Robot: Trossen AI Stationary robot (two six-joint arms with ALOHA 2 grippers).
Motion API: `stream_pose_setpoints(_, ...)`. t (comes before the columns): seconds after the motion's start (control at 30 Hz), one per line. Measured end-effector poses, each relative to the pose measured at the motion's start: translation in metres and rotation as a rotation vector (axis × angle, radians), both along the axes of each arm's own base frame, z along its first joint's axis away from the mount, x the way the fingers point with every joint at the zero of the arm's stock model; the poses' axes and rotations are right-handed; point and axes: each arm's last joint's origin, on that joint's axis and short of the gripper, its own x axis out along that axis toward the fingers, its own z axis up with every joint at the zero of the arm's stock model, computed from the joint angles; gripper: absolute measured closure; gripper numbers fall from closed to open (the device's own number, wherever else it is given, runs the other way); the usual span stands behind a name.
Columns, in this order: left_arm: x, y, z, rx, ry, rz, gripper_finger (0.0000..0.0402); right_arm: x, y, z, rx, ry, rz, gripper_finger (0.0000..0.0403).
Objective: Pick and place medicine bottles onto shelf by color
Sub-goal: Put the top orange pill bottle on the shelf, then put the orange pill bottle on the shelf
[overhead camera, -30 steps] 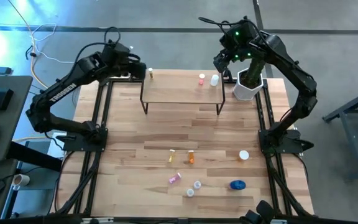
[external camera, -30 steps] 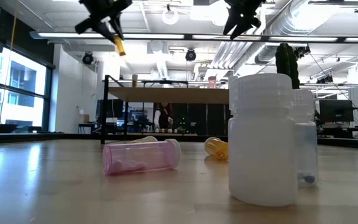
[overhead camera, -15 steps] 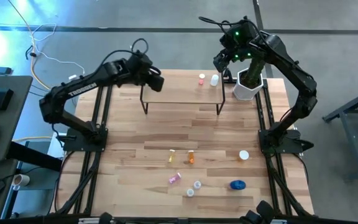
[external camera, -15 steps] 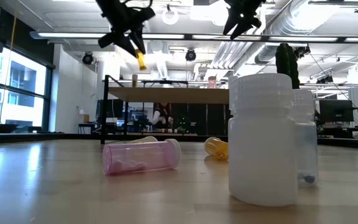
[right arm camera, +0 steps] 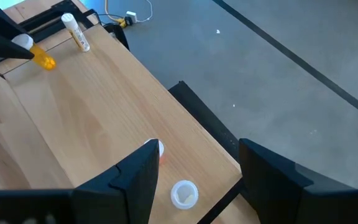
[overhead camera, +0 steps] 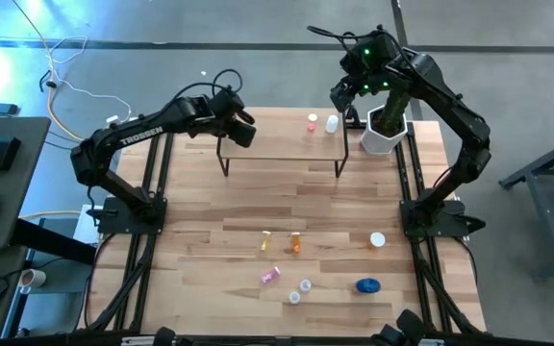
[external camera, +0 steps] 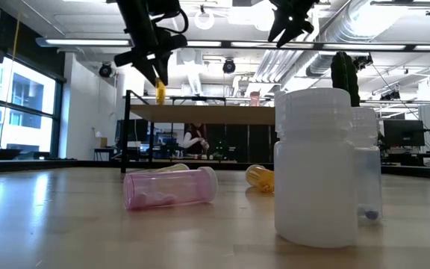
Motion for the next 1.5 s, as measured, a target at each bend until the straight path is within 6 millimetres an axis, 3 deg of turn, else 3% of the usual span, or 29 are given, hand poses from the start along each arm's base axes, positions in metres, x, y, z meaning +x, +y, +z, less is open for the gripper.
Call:
stream_pose_setpoints(1.03,0.002,0.009,-0.015,-0.048,0.065,0.018,0.0288,0.000,0.000,0.000,-0.010,0.009,0.013,0.0194)
stream_pose_setpoints(1.5,0.002,0.008,-0.016,-0.050,0.090,-0.016,0.0189,0.000,0.000,0.000,0.002,-0.002,-0.003,0.0194)
